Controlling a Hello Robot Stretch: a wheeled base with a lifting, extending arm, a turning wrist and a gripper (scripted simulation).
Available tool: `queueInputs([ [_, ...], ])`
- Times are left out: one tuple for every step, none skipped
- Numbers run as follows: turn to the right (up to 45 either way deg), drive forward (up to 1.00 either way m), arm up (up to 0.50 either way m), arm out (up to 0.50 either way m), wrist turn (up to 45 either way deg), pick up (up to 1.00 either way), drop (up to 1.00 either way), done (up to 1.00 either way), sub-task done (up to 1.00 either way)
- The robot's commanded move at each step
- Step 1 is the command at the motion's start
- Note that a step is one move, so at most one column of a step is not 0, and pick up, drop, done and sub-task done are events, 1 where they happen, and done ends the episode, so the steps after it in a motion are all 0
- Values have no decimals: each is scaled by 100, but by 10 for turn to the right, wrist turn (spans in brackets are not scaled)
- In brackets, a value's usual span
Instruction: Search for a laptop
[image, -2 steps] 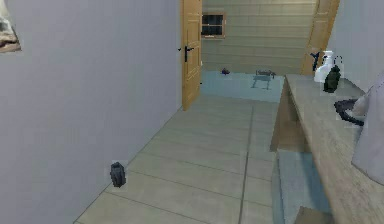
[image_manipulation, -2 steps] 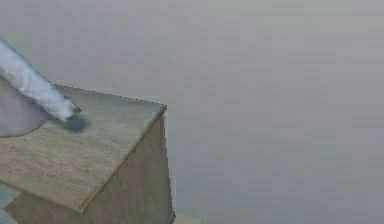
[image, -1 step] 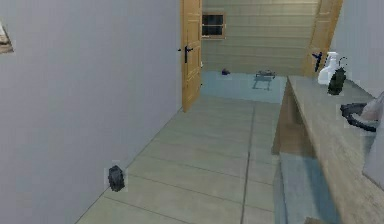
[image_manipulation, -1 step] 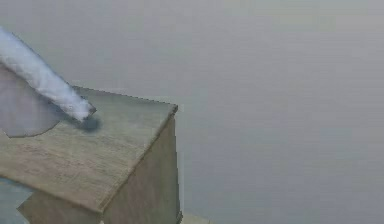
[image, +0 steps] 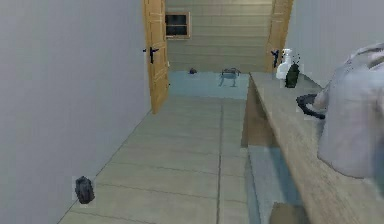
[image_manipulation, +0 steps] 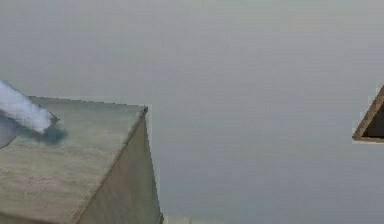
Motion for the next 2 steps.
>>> queueInputs([
  [0, 100, 0, 0, 0, 0, 0, 0, 0],
  [0, 100, 0, 0, 0, 0, 0, 0, 0],
])
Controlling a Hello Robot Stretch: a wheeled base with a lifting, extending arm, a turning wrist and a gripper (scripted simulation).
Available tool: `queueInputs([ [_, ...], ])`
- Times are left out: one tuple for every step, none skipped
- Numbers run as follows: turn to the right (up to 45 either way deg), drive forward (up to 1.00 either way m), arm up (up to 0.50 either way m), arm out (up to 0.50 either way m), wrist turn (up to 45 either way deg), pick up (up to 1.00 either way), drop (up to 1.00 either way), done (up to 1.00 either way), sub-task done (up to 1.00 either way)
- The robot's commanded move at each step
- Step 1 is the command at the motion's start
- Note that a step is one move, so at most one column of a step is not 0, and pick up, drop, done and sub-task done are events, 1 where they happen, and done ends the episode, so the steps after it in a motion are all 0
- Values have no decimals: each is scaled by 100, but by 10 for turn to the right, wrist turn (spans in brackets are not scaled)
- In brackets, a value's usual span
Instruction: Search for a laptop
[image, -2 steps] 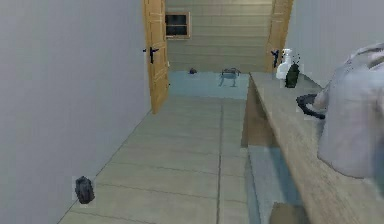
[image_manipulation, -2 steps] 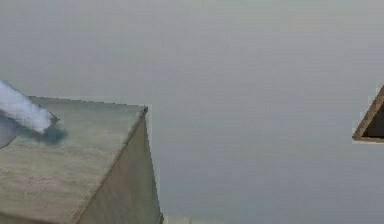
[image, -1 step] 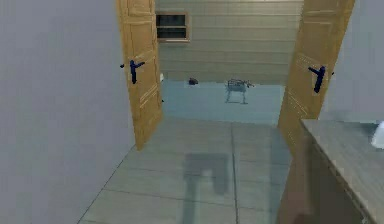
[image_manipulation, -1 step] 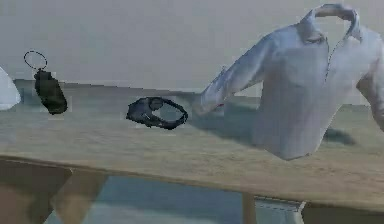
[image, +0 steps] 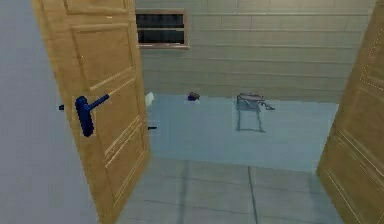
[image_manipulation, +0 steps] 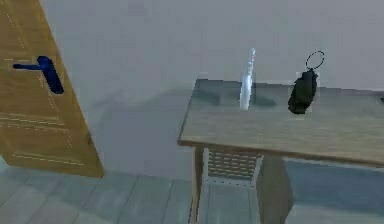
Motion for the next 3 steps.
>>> queueInputs([
  [0, 100, 0, 0, 0, 0, 0, 0, 0],
  [0, 100, 0, 0, 0, 0, 0, 0, 0],
  [90, 0, 0, 0, 0, 0, 0, 0, 0],
])
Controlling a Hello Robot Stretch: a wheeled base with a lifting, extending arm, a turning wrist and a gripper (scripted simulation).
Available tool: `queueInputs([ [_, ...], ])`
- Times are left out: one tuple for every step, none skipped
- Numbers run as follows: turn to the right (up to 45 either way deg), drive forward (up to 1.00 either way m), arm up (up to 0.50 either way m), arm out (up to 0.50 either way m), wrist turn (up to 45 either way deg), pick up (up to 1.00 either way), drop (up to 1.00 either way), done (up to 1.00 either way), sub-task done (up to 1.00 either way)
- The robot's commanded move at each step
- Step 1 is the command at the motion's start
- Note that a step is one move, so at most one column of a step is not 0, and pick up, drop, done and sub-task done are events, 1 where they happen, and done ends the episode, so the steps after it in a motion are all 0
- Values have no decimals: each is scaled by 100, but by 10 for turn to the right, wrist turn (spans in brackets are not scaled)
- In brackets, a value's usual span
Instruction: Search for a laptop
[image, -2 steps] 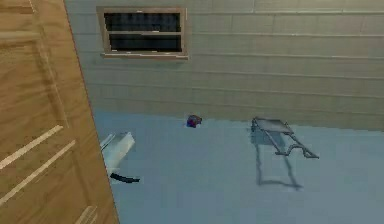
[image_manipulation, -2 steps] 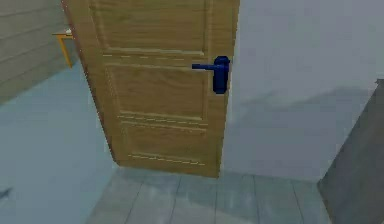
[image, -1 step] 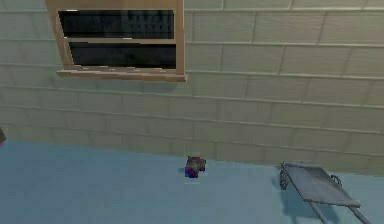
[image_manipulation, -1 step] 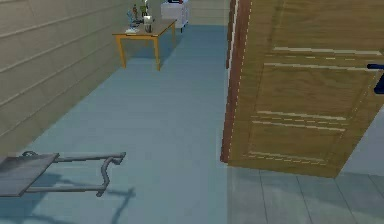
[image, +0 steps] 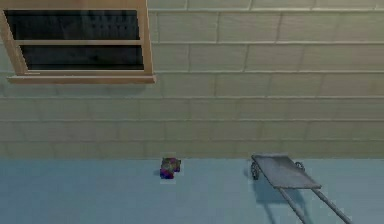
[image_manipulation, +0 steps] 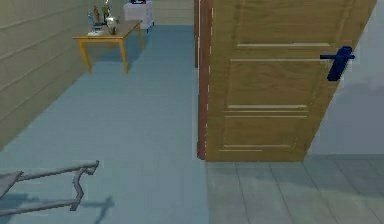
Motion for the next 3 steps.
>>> queueInputs([
  [0, 20, 0, 0, 0, 0, 0, 0, 0],
  [-270, 0, 0, 0, 0, 0, 0, 0, 0],
  [0, 90, 0, 0, 0, 0, 0, 0, 0],
])
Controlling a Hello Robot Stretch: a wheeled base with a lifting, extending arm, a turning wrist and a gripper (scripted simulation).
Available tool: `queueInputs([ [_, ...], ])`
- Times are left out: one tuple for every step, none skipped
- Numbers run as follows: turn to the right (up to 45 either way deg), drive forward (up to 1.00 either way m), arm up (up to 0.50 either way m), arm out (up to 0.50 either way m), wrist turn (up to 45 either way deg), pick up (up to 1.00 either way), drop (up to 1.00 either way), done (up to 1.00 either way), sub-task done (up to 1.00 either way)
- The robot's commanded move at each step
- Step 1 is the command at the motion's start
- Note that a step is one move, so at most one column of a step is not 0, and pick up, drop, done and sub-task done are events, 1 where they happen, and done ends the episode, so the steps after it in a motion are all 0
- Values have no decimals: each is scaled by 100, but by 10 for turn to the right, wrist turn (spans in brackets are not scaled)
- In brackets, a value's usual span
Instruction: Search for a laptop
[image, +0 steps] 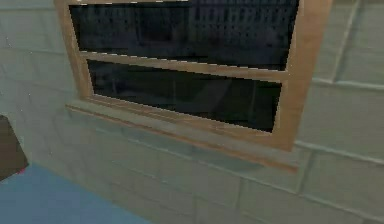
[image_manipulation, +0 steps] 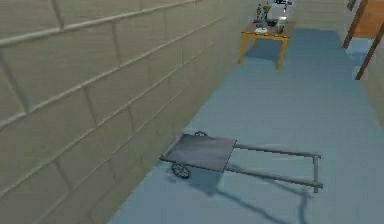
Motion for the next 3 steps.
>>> queueInputs([
  [-450, 0, 0, 0, 0, 0, 0, 0, 0],
  [-180, 0, 0, 0, 0, 0, 0, 0, 0],
  [0, 100, 0, 0, 0, 0, 0, 0, 0],
])
